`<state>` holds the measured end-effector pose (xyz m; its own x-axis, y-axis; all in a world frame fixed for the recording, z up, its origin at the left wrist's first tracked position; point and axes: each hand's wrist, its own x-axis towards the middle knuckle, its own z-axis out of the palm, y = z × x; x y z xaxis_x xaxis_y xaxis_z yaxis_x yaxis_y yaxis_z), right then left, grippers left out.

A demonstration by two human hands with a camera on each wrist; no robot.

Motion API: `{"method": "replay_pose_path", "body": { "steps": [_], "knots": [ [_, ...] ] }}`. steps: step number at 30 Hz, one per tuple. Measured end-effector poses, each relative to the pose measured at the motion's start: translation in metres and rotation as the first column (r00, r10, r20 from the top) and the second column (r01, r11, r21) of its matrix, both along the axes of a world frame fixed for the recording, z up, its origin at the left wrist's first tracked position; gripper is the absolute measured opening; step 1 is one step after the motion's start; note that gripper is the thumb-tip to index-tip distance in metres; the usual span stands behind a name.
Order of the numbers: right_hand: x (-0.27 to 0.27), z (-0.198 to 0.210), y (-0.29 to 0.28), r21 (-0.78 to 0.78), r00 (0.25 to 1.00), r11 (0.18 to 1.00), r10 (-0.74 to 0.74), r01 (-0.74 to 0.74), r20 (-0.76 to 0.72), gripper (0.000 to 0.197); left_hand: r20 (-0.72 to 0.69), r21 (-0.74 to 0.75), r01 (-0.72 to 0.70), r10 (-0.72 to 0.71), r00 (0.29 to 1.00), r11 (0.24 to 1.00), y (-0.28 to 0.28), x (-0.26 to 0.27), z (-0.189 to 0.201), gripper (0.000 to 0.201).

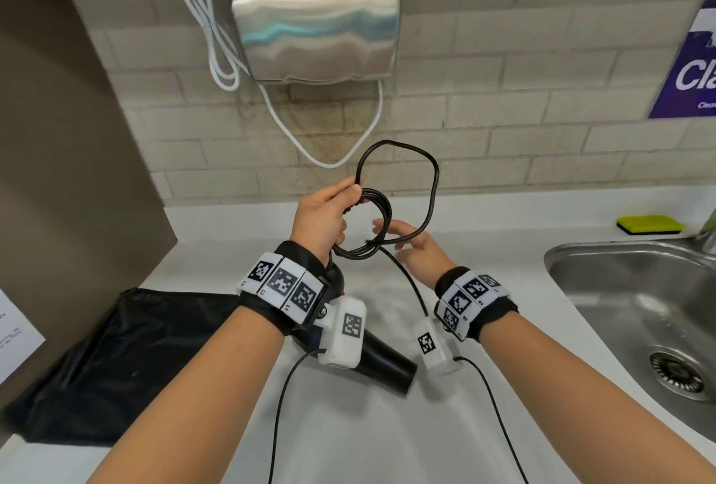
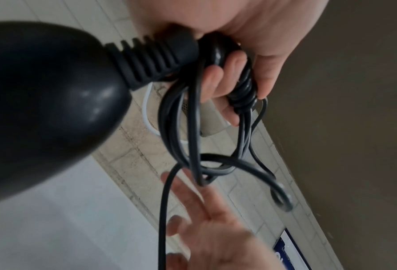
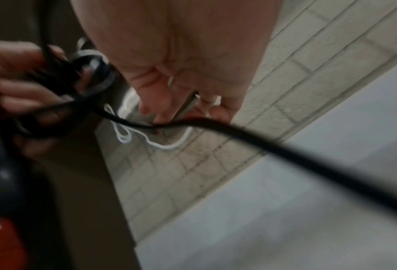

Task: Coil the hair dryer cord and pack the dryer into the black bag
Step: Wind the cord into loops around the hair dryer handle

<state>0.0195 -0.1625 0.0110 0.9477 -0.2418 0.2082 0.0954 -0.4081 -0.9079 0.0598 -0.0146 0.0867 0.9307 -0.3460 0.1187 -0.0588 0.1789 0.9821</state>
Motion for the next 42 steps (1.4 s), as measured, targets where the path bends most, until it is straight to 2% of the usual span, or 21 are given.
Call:
{"method": "replay_pose_path", "body": {
  "steps": [3,5,7,9,13,15,17,20,23,26,30,32,35,39,40,42],
  "knots": [
    [0.001,0.009,0.009,0.023,0.989,0.990,0.139,-0.140,0.044,0.043,0.018,0.021,0.008,-0.009,1.000,1.000,0.002,-0.001,0.001,0.026],
    [0.003,0.003,0.013,-0.009,0.993,0.993,0.118,-0.118,0.017,0.030,0.017,0.023,0.019,-0.020,1.000,1.000,0.003,-0.002,0.001,0.025],
    [0.009,-0.003,0.009,0.019,0.999,0.999,-0.039,0.039,-0.006,0.018,0.017,0.022,0.024,-0.025,1.000,0.999,0.005,-0.004,0.002,0.022],
    [0.013,-0.015,-0.004,0.023,0.975,0.978,-0.205,0.208,-0.086,0.011,0.018,0.032,0.024,-0.025,1.000,0.999,0.006,-0.006,0.003,0.017],
    [0.007,-0.049,-0.044,0.039,0.824,0.878,-0.432,0.478,-0.367,0.016,0.010,0.058,0.022,-0.023,1.000,0.998,0.009,-0.009,0.004,0.013],
    [0.000,-0.056,-0.056,0.070,0.783,0.835,-0.479,0.546,-0.398,0.022,0.039,0.085,0.021,-0.025,0.999,0.996,0.008,-0.009,0.003,0.014],
    [-0.002,-0.051,-0.057,0.025,0.787,0.830,-0.519,0.558,-0.334,0.023,0.067,0.105,0.013,-0.020,0.998,0.994,0.006,-0.009,0.002,0.013],
    [0.001,-0.026,-0.046,-0.088,0.839,0.843,-0.537,0.530,-0.089,0.025,0.115,0.120,-0.007,-0.007,0.993,0.993,0.002,-0.013,0.005,0.019],
    [-0.004,0.017,-0.017,0.055,0.892,0.910,-0.413,0.410,0.184,0.029,0.163,0.183,-0.015,-0.016,0.986,0.983,-0.001,-0.017,0.006,0.014],
    [-0.008,0.049,0.004,0.108,0.889,0.947,-0.322,0.303,0.325,0.028,0.178,0.198,-0.028,-0.007,0.984,0.980,-0.002,-0.016,0.005,0.011],
    [-0.010,0.054,0.013,0.143,0.877,0.950,-0.311,0.277,0.368,0.015,0.131,0.165,-0.032,0.011,0.991,0.986,-0.001,-0.010,0.004,0.017],
    [-0.012,0.046,0.017,0.093,0.903,0.970,-0.245,0.226,0.354,0.022,0.084,0.133,-0.047,0.036,0.996,0.990,0.000,-0.005,0.002,0.022],
    [-0.014,0.034,0.025,0.068,0.942,0.986,-0.163,0.150,0.292,0.032,0.074,0.122,-0.034,0.026,0.997,0.992,0.001,-0.002,0.002,0.018],
    [-0.018,0.037,0.026,0.044,0.936,0.986,-0.168,0.162,0.310,0.028,0.139,0.130,0.002,-0.020,0.990,0.992,0.000,-0.004,0.003,0.021],
    [-0.020,0.040,0.026,0.042,0.935,0.987,-0.161,0.156,0.315,0.031,0.152,0.135,0.012,-0.032,0.988,0.991,0.000,-0.004,0.003,0.023],
    [-0.022,0.042,0.027,-0.014,0.932,0.987,-0.144,0.157,0.334,0.049,0.167,0.136,0.028,-0.051,0.985,0.990,0.000,-0.005,0.003,0.026]
  ]
}}
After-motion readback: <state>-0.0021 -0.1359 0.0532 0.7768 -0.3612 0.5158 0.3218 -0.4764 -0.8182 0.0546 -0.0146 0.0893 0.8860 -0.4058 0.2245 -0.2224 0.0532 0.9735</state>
